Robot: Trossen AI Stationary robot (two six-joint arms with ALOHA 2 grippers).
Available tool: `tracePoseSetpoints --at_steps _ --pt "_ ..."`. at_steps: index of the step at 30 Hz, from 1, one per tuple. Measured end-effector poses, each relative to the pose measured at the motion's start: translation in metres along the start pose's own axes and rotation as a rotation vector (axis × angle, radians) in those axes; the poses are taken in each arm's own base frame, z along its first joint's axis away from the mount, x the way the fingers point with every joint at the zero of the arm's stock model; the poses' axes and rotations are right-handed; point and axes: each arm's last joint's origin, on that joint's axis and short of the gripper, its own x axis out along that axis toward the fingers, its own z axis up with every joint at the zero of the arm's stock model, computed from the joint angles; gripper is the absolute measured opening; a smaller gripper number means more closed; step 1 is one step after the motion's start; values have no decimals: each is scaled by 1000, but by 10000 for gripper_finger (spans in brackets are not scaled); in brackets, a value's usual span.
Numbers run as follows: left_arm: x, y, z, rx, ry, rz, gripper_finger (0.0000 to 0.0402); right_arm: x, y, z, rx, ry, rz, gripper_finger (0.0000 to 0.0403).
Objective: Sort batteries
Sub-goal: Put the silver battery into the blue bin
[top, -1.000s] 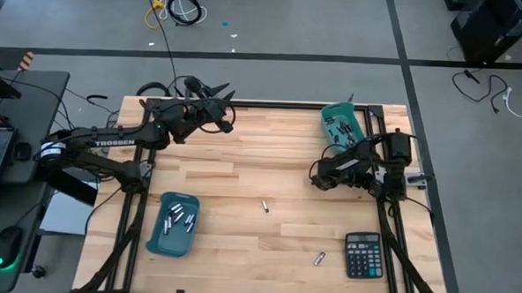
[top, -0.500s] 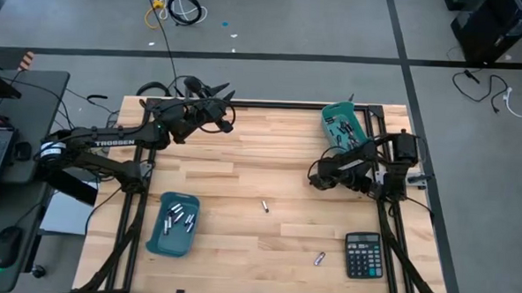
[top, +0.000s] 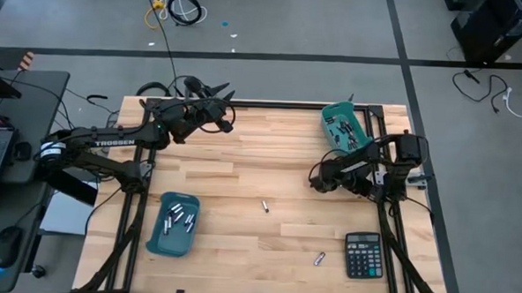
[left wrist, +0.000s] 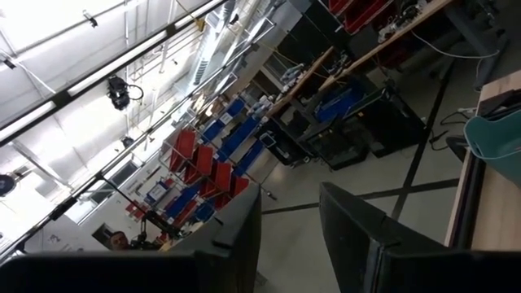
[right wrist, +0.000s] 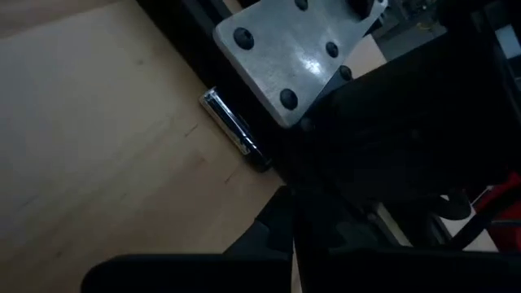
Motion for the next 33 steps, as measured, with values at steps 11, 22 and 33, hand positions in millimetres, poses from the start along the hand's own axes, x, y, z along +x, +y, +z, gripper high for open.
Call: tracePoseSetpoints --at_steps 11,22,33 --pt "0 0 0 -1 -1 1 125 -9 8 9 56 9 124 0" --pt "0 0 0 -3 -4 4 125 -9 4 12 370 -60 259 0" --pt "0 1 1 -10 -11 12 125 -4 -3 19 372 -93 95 0"
